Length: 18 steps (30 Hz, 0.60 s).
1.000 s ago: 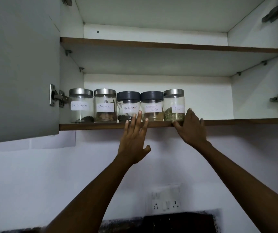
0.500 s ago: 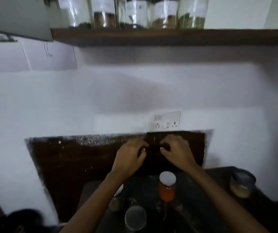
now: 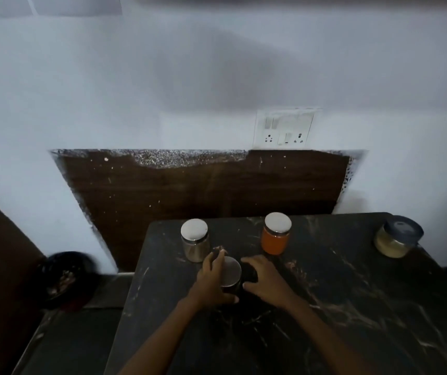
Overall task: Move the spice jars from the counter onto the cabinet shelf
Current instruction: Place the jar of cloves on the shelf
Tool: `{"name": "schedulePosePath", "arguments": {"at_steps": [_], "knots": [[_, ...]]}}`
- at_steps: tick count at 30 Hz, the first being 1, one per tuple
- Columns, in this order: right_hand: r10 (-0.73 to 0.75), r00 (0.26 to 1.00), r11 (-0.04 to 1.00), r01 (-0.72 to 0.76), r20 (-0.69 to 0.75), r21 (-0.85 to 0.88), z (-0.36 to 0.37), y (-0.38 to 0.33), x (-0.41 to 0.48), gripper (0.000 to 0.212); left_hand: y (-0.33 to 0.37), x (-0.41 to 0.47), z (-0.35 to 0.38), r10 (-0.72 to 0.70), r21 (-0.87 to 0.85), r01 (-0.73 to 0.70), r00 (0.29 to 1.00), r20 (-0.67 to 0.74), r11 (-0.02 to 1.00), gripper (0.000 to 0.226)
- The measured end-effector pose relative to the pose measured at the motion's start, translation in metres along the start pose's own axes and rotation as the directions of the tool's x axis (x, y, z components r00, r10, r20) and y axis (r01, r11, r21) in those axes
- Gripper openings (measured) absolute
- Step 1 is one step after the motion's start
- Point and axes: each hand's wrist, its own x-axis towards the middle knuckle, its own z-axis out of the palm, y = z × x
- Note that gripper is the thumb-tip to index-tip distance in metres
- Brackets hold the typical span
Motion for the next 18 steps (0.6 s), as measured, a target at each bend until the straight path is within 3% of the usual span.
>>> {"name": "schedulePosePath", "arguments": {"at_steps": [4, 10, 15, 18], "knots": [[0.066, 0.995, 0.995, -0.071, 0.075, 0.071, 0.017, 0.010, -0.008, 0.067, -0.016, -0.004, 0.012, -0.004, -0.169, -0.002, 0.999, -0.034, 0.986, 0.121], [0.134, 0.986, 0.964, -0.153, 0.099, 0.215, 0.015, 0.018, -0.016, 0.068, -0.008, -0.010, 0.011, -0.009, -0.406, -0.065, 0.984, -0.178, 0.912, 0.096], [0.147, 0.987, 0.930, -0.159, 0.061, 0.331, 0.001, 0.021, -0.030, 0.070, 0.006, -0.024, -0.009, -0.027, -0.618, -0.059, 0.991, -0.129, 0.784, 0.100], [0.146, 0.987, 0.907, -0.159, 0.063, 0.390, -0.010, 0.016, -0.042, 0.071, 0.018, -0.037, -0.025, -0.015, -0.744, -0.072, 0.994, -0.110, 0.664, 0.080]]}}
